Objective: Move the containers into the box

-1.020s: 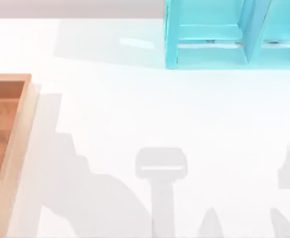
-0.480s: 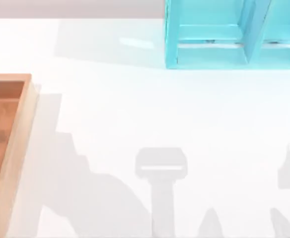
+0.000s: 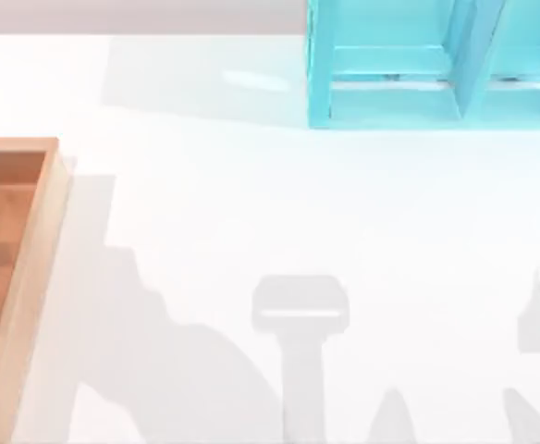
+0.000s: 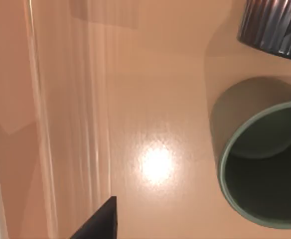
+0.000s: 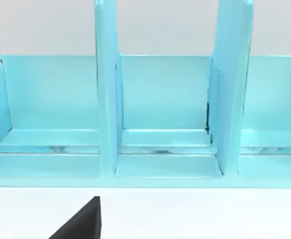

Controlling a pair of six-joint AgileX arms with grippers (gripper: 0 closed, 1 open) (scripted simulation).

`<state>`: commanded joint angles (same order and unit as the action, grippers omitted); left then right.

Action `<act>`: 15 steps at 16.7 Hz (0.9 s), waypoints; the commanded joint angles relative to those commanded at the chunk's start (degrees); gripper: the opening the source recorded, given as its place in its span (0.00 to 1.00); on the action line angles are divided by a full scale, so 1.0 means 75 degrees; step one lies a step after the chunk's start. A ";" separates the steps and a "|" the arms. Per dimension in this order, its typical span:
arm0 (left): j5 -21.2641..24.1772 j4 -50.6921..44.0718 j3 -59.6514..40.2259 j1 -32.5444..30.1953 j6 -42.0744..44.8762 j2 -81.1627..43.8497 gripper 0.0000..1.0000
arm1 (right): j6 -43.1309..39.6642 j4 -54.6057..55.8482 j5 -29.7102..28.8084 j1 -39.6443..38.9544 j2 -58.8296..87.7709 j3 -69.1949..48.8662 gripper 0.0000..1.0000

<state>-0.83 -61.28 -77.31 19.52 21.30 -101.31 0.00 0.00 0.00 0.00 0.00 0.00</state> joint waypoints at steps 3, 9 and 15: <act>0.0000 0.0000 0.0000 0.0000 0.0000 0.0000 1.00 | 0.0000 0.0000 0.0000 0.0000 0.0000 0.0000 1.00; -0.0005 -0.0432 -0.0473 0.0012 0.0002 -0.0017 1.00 | 0.0000 0.0000 0.0000 0.0000 0.0000 0.0000 1.00; -0.0007 -0.2147 -0.2203 -0.0004 -0.0016 -0.0077 1.00 | 0.0000 0.0000 0.0000 0.0000 0.0000 0.0000 1.00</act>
<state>-0.88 -77.38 -93.83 19.49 21.18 -101.89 0.00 0.00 0.00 0.00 0.00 0.00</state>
